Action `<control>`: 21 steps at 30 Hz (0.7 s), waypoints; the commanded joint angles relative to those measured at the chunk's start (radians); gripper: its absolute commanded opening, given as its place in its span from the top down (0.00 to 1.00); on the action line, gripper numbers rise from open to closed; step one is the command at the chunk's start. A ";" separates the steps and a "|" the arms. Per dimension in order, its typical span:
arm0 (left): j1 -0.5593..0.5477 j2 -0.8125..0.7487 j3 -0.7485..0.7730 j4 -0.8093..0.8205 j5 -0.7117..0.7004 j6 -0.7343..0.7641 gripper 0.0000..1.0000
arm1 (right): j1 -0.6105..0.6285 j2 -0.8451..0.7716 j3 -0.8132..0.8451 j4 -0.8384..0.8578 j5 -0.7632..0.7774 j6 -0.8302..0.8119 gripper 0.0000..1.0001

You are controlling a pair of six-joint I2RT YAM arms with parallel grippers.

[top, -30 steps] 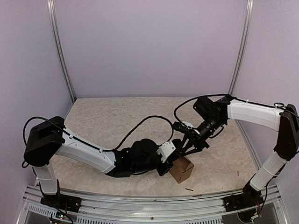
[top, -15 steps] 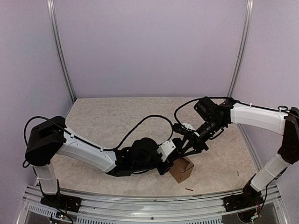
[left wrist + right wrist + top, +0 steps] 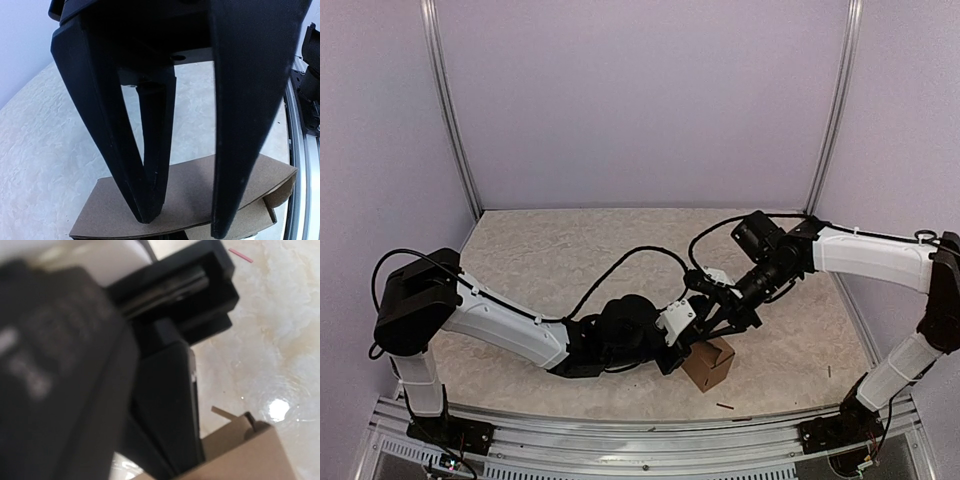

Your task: Fold the paper box

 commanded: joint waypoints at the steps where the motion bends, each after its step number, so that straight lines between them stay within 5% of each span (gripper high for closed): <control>1: 0.005 -0.012 -0.047 -0.077 -0.004 0.012 1.00 | 0.010 0.006 -0.048 -0.005 0.131 -0.010 0.71; 21: -0.021 -0.289 -0.209 -0.158 -0.042 0.027 1.00 | 0.011 0.031 -0.147 0.063 0.196 -0.039 0.71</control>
